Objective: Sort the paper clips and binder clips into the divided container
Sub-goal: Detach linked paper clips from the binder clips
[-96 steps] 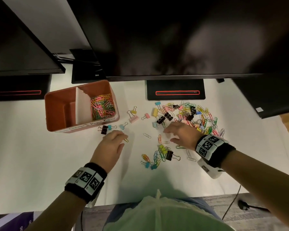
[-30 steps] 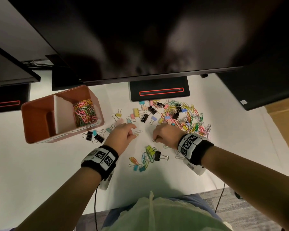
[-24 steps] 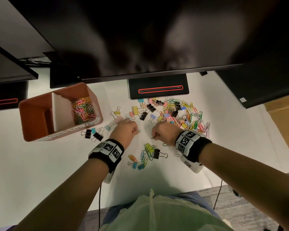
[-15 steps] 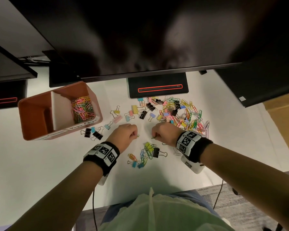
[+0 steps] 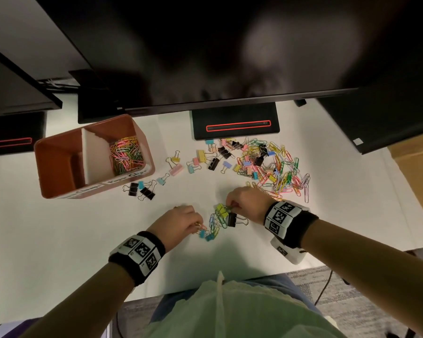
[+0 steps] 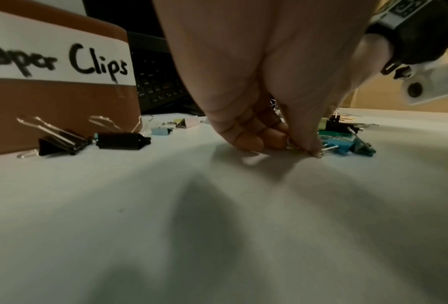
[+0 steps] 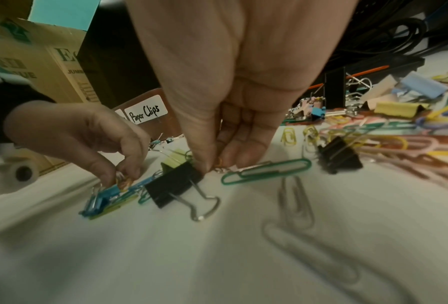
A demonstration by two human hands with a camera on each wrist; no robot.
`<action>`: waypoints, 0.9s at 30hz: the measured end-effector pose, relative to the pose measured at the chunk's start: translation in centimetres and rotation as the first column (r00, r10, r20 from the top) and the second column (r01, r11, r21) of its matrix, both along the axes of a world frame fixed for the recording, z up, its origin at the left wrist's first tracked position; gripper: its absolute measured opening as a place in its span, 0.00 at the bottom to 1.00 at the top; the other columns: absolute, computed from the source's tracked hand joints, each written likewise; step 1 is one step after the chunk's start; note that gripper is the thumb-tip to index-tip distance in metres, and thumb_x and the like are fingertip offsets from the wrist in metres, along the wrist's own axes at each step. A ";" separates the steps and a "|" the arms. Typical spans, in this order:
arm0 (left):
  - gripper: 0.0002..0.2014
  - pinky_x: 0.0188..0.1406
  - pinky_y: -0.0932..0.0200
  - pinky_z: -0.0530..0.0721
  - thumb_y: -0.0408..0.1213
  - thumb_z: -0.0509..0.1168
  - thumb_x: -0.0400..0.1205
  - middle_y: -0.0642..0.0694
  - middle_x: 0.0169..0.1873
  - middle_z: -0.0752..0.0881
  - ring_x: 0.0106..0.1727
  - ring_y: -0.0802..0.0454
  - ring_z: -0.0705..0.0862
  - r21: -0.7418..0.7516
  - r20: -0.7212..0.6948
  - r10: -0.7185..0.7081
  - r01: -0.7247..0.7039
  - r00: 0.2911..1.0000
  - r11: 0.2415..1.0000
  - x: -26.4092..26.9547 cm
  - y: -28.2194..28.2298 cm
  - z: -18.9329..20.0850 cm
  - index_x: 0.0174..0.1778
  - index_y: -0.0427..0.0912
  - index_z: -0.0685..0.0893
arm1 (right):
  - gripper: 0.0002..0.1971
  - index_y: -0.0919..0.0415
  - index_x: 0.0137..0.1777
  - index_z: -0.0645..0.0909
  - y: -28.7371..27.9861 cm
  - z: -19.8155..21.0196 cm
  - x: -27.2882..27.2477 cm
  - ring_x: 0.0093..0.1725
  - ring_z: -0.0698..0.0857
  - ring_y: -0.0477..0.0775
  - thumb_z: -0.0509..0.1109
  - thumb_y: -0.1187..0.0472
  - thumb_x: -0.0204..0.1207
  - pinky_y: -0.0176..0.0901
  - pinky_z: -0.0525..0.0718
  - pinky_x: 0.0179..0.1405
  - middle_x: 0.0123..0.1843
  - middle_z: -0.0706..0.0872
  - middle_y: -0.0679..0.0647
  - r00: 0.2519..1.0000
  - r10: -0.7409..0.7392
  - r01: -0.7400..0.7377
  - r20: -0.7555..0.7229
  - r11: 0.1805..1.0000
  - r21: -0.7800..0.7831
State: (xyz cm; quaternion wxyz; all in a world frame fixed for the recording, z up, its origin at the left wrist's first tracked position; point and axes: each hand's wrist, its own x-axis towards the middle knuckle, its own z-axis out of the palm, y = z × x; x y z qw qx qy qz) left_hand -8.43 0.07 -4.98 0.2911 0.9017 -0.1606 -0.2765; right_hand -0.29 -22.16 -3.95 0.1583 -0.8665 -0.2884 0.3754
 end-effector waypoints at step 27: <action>0.06 0.45 0.53 0.80 0.35 0.67 0.78 0.43 0.39 0.84 0.41 0.48 0.80 -0.031 -0.031 0.297 -0.298 0.954 0.954 2.1 -0.4 -0.5 0.48 0.38 0.85 | 0.12 0.59 0.60 0.83 1.9 0.5 2.3 0.58 0.81 0.61 0.64 0.63 0.79 0.52 0.80 0.60 0.56 0.84 0.60 0.977 0.213 -0.213 -0.012 0.977 0.003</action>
